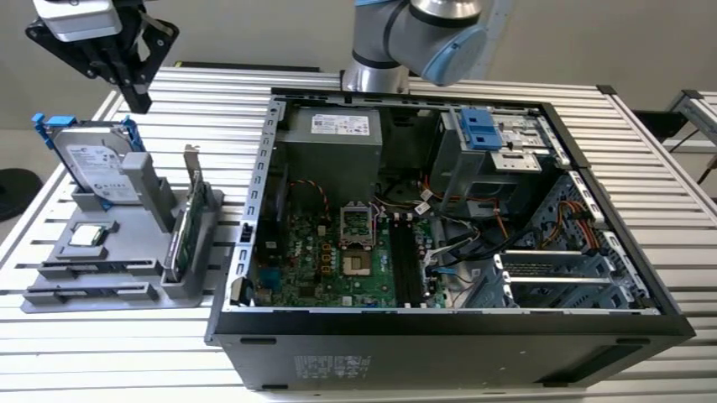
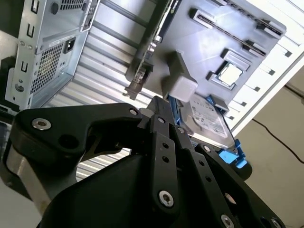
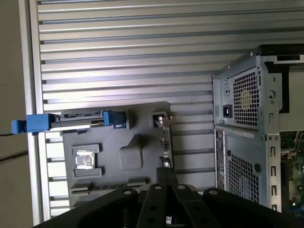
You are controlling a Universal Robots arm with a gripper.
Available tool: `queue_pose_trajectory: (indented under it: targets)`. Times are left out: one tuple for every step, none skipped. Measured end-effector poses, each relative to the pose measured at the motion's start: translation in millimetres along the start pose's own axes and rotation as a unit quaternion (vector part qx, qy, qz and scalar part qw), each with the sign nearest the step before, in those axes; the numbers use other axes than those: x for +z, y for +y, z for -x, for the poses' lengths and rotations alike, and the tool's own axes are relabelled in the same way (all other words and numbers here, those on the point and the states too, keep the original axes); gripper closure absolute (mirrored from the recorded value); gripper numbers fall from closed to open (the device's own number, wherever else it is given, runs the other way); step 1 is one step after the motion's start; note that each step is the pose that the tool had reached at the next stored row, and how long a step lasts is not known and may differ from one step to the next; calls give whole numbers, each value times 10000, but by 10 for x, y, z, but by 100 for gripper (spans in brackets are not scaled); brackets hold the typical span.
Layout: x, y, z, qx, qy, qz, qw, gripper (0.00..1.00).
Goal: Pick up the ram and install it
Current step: 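Reach for the ram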
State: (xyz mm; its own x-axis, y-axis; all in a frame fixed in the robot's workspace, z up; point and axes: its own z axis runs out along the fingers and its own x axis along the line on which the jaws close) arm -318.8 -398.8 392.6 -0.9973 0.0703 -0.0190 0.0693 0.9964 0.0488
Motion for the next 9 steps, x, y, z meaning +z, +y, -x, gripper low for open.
queue_pose_trajectory:
  targets:
    - [-1, -1, -20, 0, 0, 0, 10000, 100]
    - [-1, -3, -38, 0, 0, 0, 10000, 100]
    - [-1, -4, -56, 0, 0, 0, 10000, 100]
    - [-2, -5, -76, 0, 0, 0, 10000, 100]
    - [-3, -7, -95, 0, 0, 0, 10000, 100]
    - [-3, -8, -114, 0, 0, 0, 10000, 100]
    - [-4, -9, -133, 0, 0, 0, 10000, 100]
    - [-4, -10, -151, 0, 0, 0, 10000, 100]
    - [-4, -12, -169, 0, 0, 0, 10000, 100]
